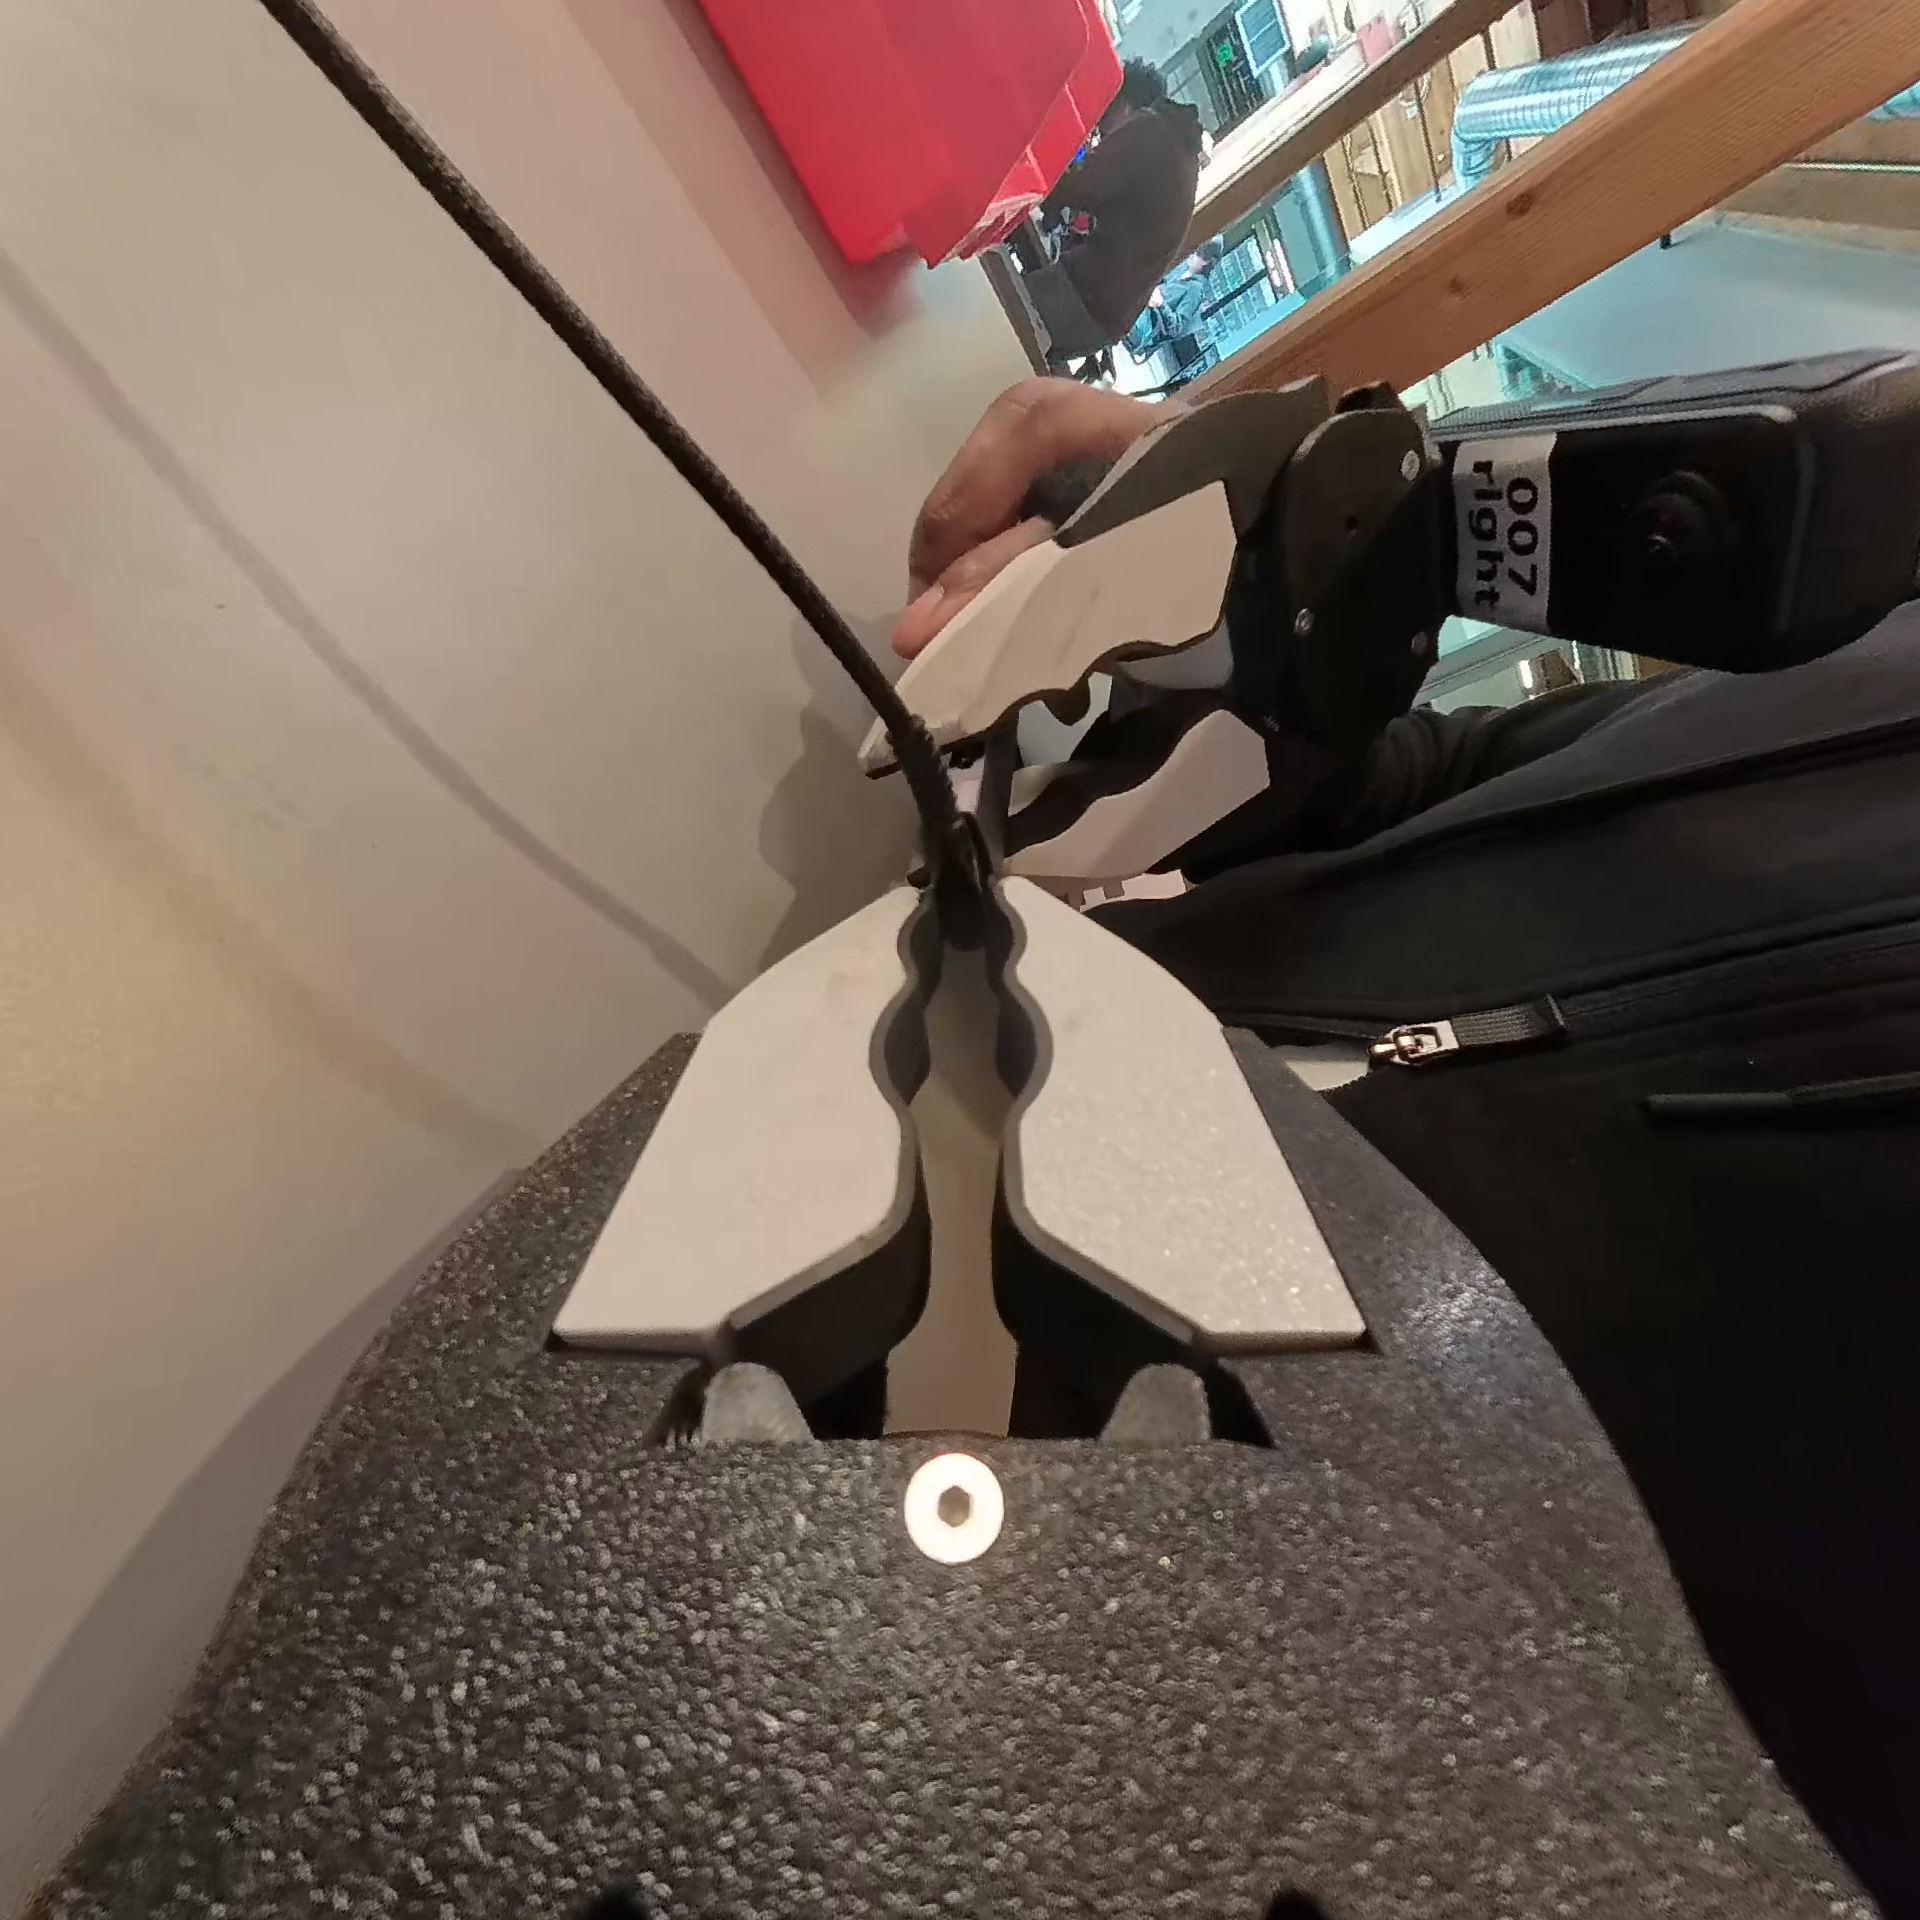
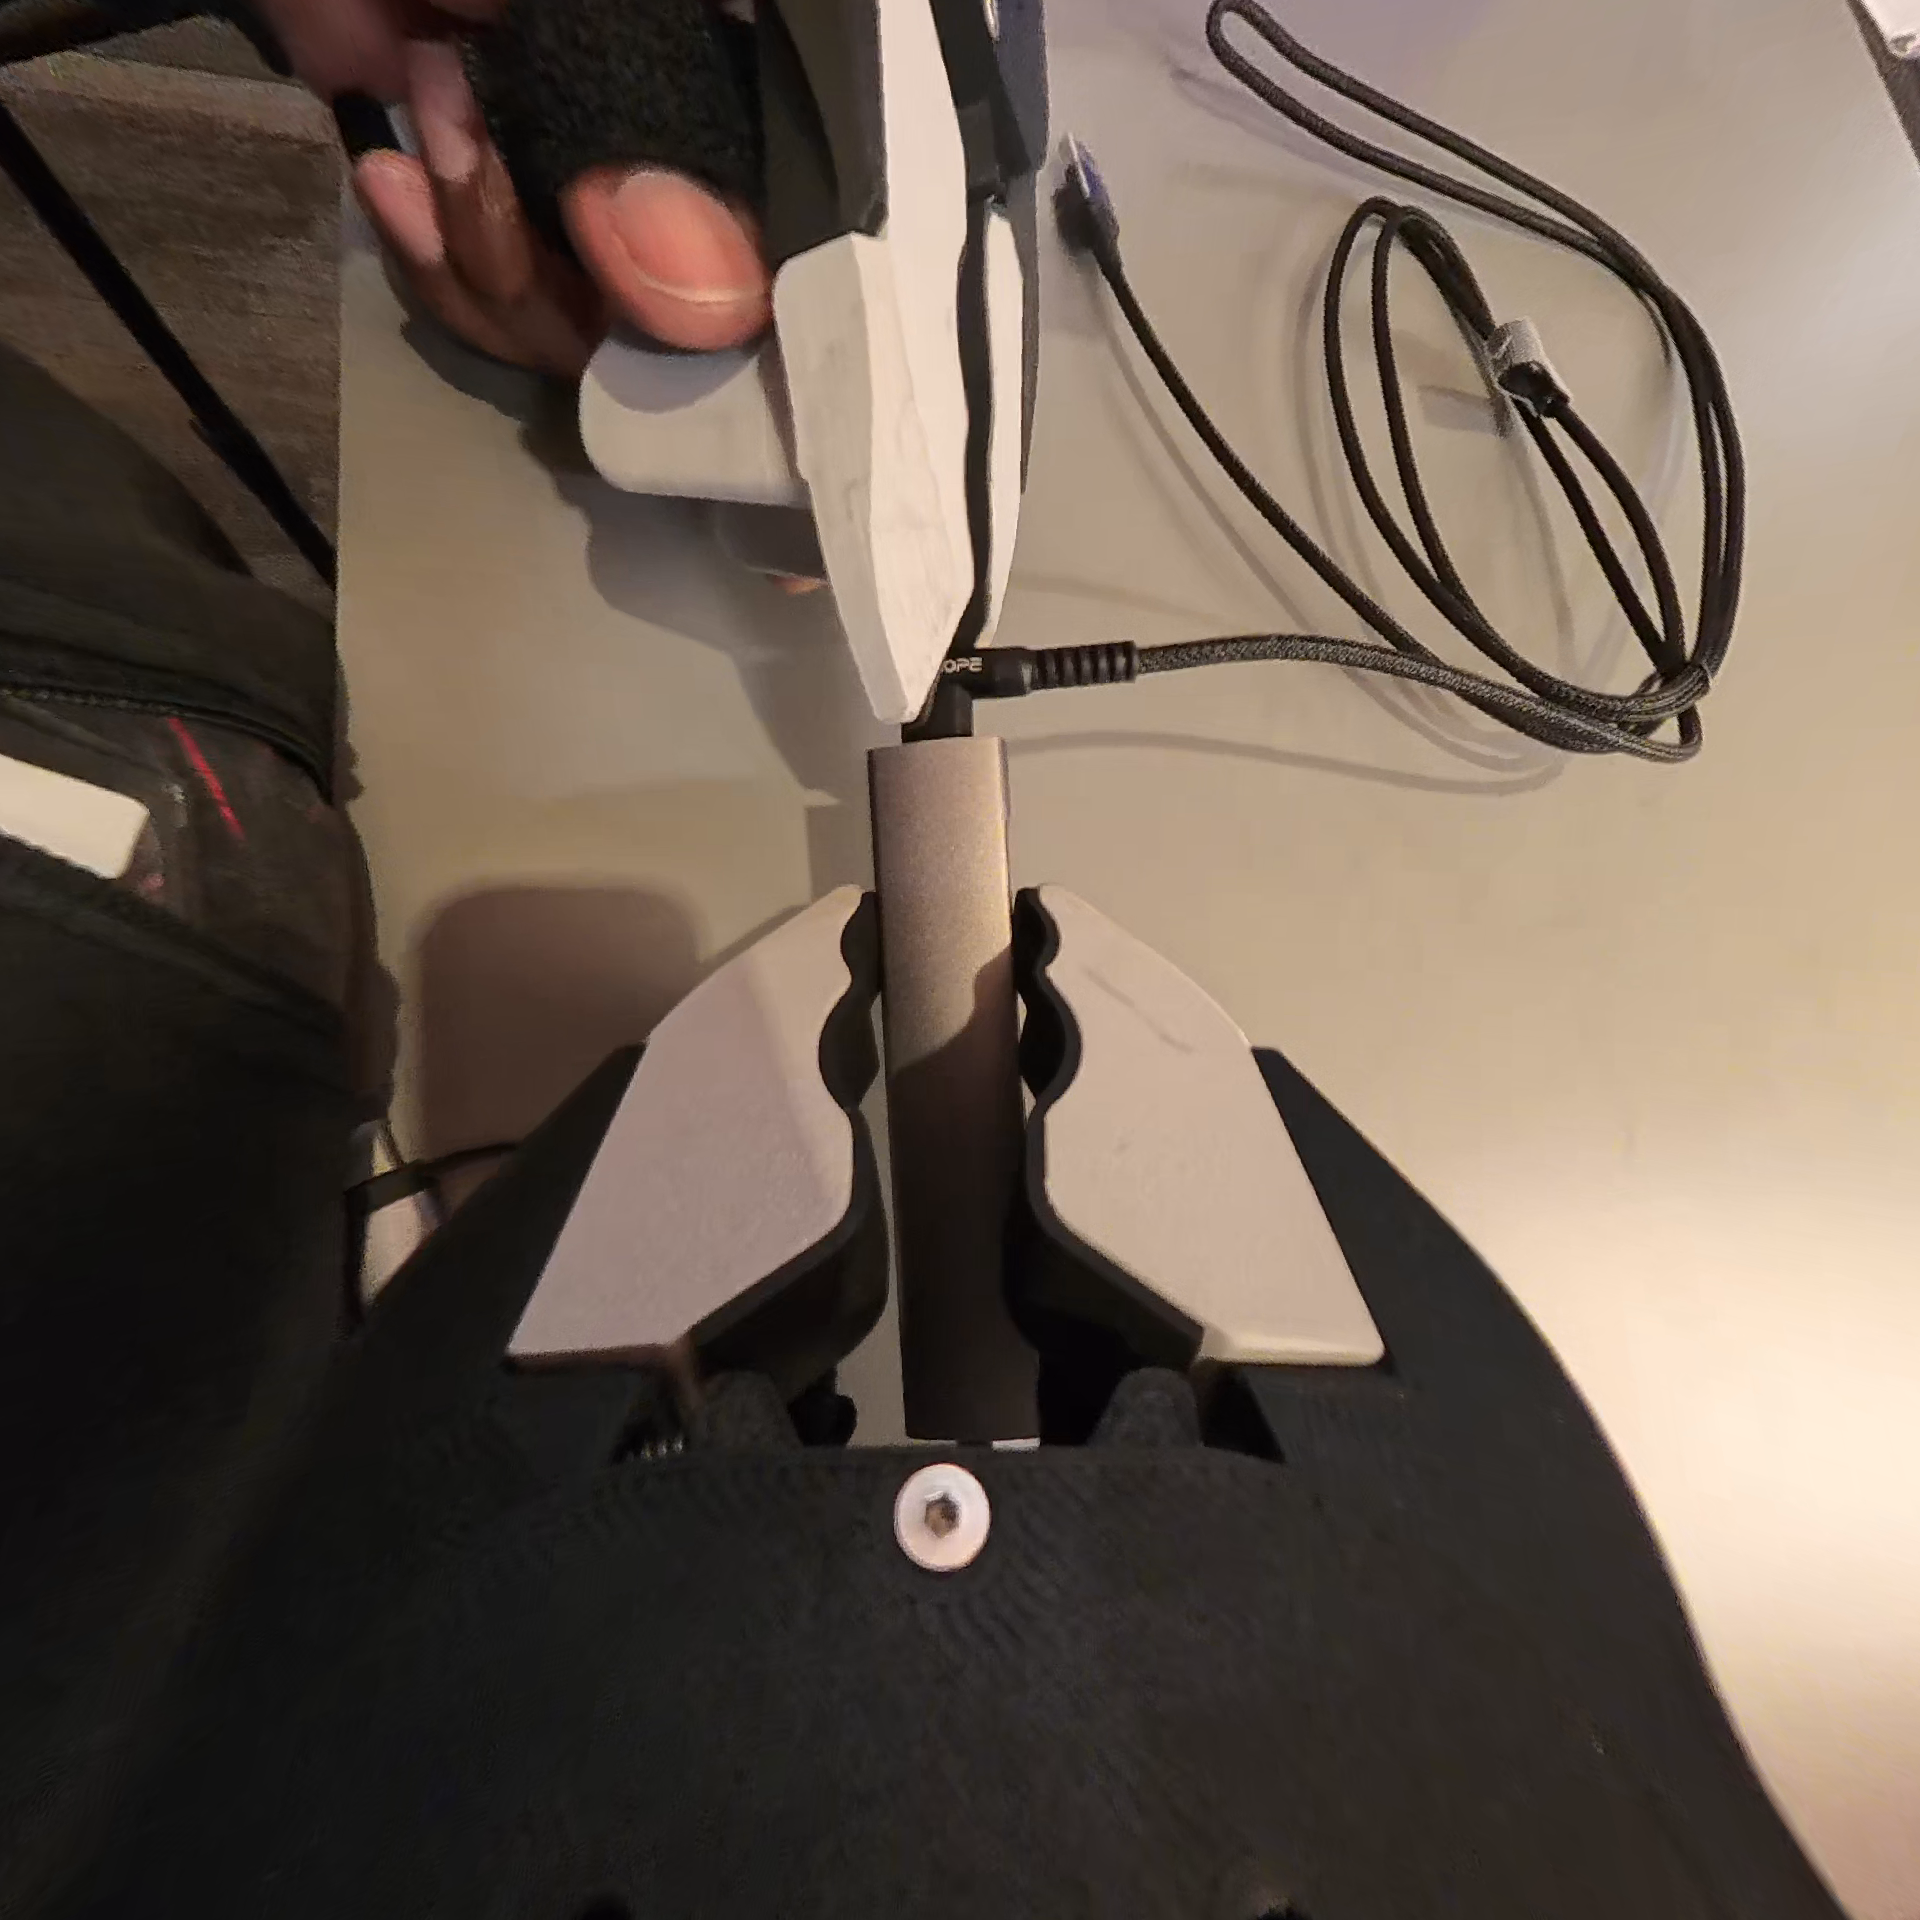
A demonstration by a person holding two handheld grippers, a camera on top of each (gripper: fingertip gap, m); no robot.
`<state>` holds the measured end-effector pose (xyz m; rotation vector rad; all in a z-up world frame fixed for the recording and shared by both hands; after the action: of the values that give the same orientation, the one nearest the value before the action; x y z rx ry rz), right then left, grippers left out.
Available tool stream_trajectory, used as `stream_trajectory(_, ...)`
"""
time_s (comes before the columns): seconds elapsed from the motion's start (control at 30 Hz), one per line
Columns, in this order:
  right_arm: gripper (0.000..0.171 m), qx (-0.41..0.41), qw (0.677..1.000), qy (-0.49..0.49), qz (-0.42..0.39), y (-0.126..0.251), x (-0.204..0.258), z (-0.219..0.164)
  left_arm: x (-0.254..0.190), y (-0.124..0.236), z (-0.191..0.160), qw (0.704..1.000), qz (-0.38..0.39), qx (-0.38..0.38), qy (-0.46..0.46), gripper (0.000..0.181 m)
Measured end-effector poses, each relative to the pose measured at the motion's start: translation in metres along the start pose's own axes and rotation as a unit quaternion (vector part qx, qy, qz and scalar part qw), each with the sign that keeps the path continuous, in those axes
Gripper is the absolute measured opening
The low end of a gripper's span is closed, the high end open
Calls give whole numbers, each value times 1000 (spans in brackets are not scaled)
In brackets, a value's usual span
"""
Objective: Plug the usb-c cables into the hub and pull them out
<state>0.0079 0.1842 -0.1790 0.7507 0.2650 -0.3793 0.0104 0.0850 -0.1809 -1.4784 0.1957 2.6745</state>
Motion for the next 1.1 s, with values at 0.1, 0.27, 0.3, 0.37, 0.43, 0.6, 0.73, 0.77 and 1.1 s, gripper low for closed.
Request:
stream_trajectory(0.1,25,-5,1000,2,-2,7,2,-4,-3,-7,-2,1000,-7,7,-4,9)
stream_trajectory(0.27,25,-10,1000,-3,3,20,5,-12,-7,-19,-4,999,-28,21,-4,9)
stream_trajectory(0.3,25,-10,1000,-3,2,23,6,-13,-8,-21,-4,999,-32,22,-4,9)
stream_trajectory(0.37,25,-11,1000,-6,-3,26,6,-15,-9,-24,-5,999,-36,21,-2,9)
stream_trajectory(0.43,25,-9,1000,-12,-6,28,7,-17,-9,-25,-5,999,-36,18,0,9)
stream_trajectory(0.6,24,43,998,-5,-48,33,0,-37,-8,-11,-6,1000,-16,-22,10,0)
stream_trajectory(0.73,24,1,999,-46,-12,52,-6,-50,-8,26,-4,997,32,-67,-11,1)
stream_trajectory(0.77,24,3,999,-26,-20,51,-6,-48,-7,22,-3,997,36,-61,-3,12)
stream_trajectory(1.1,24,-5,1000,-9,-26,27,5,-28,-1,-44,6,995,-12,-82,50,9)
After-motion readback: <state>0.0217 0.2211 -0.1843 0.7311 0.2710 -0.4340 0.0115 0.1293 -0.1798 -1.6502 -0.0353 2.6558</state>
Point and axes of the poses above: each gripper's, where its closed fingertips meet, y back along the fingers, z out of its top, x = y × z across the jaws, the point moved 5 cm from there along y, back along the fingers, and after that the axes turned 13 degrees about -z, right-handed, at the moved point
